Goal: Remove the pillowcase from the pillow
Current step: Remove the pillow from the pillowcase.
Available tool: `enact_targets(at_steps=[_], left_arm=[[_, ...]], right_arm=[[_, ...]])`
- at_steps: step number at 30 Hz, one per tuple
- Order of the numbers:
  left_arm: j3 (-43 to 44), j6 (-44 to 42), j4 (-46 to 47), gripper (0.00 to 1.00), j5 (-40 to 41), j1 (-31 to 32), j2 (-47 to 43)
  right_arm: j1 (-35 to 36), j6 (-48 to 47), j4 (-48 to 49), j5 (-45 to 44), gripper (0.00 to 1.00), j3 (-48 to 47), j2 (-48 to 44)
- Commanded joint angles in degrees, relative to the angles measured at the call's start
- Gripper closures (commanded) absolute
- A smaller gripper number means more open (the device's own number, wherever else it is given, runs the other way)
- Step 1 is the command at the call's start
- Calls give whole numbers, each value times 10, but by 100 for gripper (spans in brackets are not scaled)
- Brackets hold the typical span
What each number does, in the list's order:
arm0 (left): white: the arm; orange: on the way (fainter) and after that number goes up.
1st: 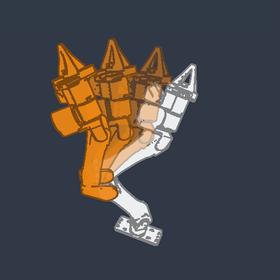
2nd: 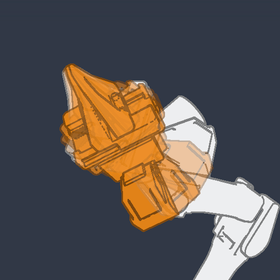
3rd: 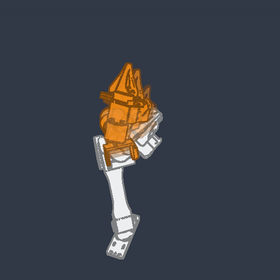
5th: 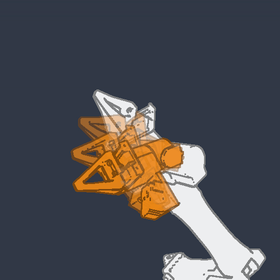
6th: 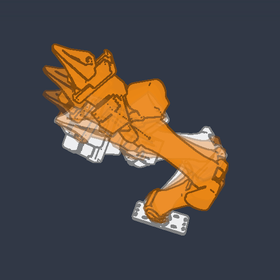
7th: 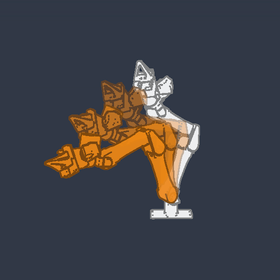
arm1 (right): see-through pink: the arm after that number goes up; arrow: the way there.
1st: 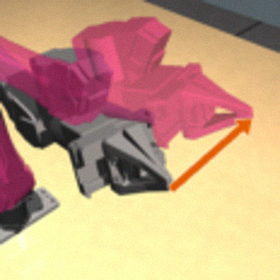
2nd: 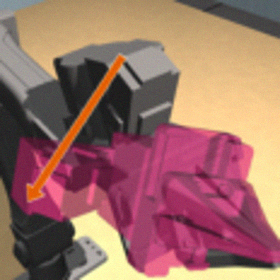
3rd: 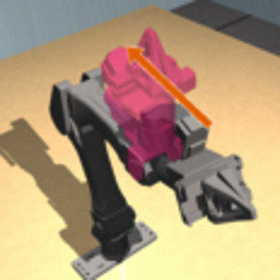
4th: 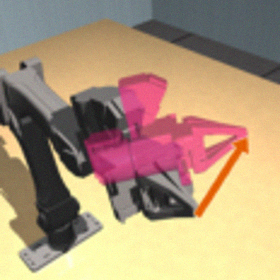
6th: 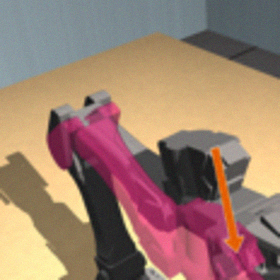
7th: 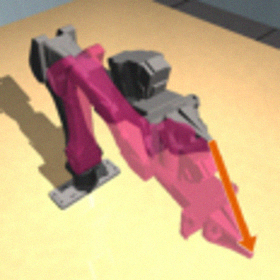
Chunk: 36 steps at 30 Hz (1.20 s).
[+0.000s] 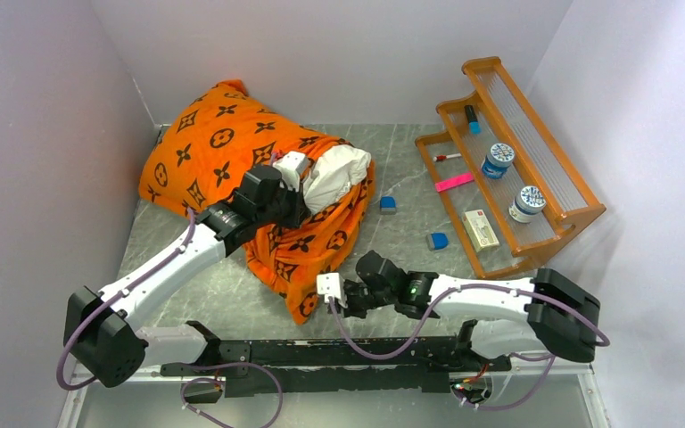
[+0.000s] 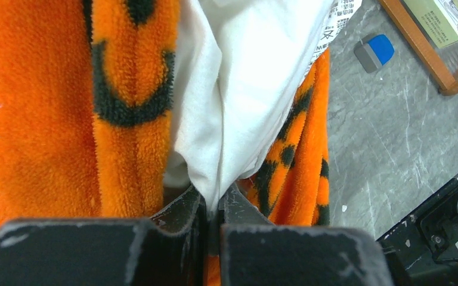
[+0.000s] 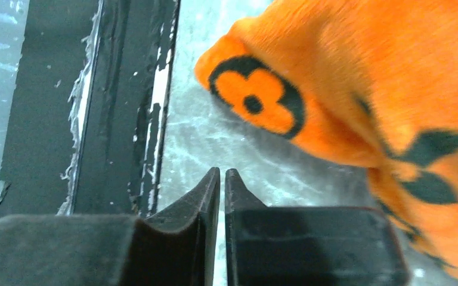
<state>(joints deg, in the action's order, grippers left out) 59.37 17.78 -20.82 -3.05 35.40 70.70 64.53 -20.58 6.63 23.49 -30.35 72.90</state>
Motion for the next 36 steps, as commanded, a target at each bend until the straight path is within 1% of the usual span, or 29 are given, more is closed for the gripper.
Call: enact_targets(at_steps=[1,5,7,9,12,15,22,29,33,36], left_arm=[[15,-20,64,95,35,-5,-27],[21,-51,44,95,29,-5,-30],[17,-61,43,95,21,-5,-33],[13,-67,43,95,16,-5,-34],[10,-73,41,95,8,-5,-33],[5,-76,44,95,5,-5,-36],[-4,-83,46,95,4,-6,-29],[-11,-83,52,95,-3,-10,-36],[-12,-79,55,95,-21,-20,-35],[-16,-74,61,95,-33,-29,-35]], right_arm=[[-13,-32,-2,-41,81,-55,-61],[-32,-73,-41,-66,59,-101,-95],[-44,-90,-43,-72,50,-123,-100],[-62,-107,-45,-68,45,-148,-93],[-97,-129,-63,-34,42,-206,-63],[-130,-150,-87,3,40,-254,-22],[-157,-204,-145,48,36,-345,65],[-172,-219,-181,103,37,-369,122],[-176,-214,-184,121,45,-365,141],[-178,-214,-200,139,54,-366,153]])
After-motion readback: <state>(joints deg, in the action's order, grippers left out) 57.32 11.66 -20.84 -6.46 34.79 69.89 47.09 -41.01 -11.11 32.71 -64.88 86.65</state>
